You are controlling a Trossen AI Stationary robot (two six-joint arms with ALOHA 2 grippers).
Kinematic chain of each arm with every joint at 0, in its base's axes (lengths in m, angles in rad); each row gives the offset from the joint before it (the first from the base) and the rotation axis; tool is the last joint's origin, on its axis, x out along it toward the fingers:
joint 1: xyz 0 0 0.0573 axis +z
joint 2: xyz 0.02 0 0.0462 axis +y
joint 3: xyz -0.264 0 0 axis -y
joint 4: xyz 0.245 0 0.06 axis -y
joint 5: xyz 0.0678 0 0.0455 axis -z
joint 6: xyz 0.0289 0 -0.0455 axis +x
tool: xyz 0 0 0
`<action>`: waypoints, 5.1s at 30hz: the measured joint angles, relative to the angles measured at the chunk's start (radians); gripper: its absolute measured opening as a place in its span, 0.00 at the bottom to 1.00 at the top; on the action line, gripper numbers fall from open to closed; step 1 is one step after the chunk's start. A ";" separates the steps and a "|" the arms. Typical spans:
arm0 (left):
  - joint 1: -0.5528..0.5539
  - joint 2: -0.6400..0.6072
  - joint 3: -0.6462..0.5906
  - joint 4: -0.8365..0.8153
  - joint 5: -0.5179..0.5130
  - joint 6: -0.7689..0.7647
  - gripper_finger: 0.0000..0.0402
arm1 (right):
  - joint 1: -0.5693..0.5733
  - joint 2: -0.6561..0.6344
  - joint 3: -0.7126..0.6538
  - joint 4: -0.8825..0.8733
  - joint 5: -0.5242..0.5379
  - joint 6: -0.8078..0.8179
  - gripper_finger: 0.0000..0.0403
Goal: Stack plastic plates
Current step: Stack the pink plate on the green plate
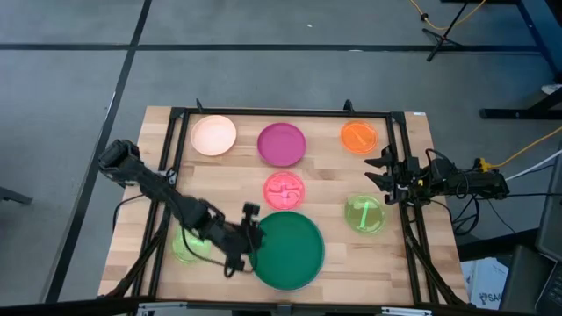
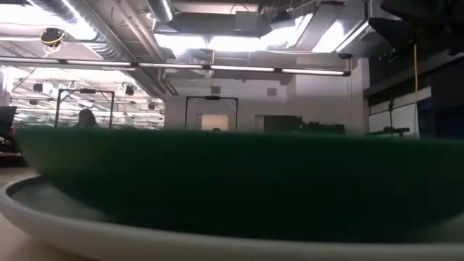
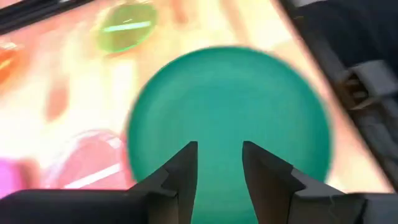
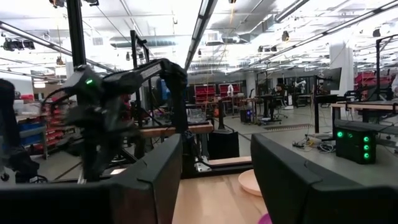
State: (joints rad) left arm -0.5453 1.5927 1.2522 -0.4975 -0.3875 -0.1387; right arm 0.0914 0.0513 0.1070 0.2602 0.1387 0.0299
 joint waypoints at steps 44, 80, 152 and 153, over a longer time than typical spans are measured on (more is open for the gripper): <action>0.892 0.172 -0.180 0.081 0.318 0.619 0.47 | 0.000 0.002 0.000 -0.023 0.126 -0.065 0.47; 0.913 0.268 -0.167 0.173 0.266 0.668 0.02 | 0.000 0.004 0.000 -0.027 0.138 -0.065 0.47; 0.052 0.110 -0.158 0.379 0.345 0.014 0.14 | 0.000 0.004 0.000 -0.030 0.167 -0.054 0.47; 0.052 0.110 -0.158 0.379 0.345 0.014 0.16 | 0.000 0.004 0.000 -0.032 0.167 -0.054 0.47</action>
State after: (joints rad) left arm -0.4934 1.7023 1.0943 -0.1184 -0.0424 -0.1249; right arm 0.0910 0.0551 0.1074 0.2282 0.3061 -0.0238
